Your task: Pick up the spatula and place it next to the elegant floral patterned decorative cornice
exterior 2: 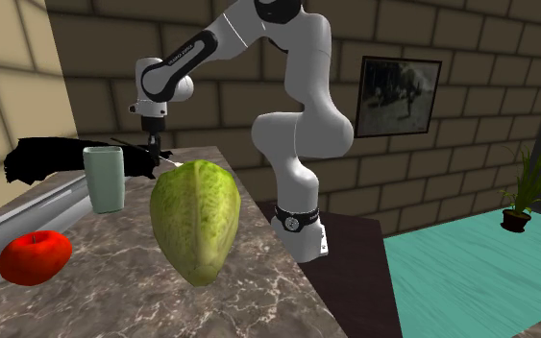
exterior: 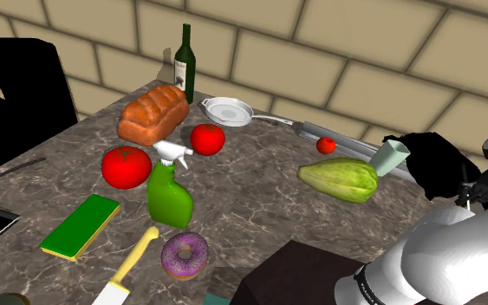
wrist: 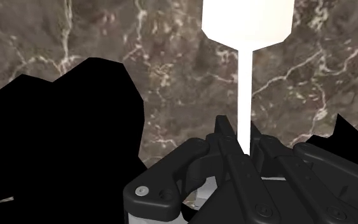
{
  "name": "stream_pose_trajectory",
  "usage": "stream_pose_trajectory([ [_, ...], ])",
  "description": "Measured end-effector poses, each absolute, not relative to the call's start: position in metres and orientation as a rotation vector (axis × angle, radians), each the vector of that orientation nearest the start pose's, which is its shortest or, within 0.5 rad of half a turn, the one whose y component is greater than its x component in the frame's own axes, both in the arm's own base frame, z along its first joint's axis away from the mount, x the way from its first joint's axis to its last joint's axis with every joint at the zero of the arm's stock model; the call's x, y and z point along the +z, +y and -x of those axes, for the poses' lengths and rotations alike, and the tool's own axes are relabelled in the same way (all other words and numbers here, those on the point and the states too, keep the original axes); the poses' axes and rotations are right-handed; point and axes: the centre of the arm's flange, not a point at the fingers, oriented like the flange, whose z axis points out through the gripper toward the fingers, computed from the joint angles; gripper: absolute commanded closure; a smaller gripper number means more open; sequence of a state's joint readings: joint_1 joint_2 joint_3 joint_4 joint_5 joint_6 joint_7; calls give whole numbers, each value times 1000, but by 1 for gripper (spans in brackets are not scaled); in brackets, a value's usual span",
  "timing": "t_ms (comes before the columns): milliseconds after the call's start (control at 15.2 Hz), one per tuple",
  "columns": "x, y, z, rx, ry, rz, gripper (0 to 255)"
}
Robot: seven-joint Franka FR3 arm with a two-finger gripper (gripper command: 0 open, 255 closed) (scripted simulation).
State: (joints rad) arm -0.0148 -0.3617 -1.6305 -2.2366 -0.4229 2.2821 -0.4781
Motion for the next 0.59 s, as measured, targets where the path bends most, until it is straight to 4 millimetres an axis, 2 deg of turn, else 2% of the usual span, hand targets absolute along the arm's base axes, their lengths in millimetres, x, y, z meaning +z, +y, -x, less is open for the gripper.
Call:
stream_pose_trajectory([
  [330,357,-529,62,-96,1397,2856,255],
  [396,357,-528,62,-99,1397,2858,0],
  [594,356,-527,66,-95,1404,2855,0],
])
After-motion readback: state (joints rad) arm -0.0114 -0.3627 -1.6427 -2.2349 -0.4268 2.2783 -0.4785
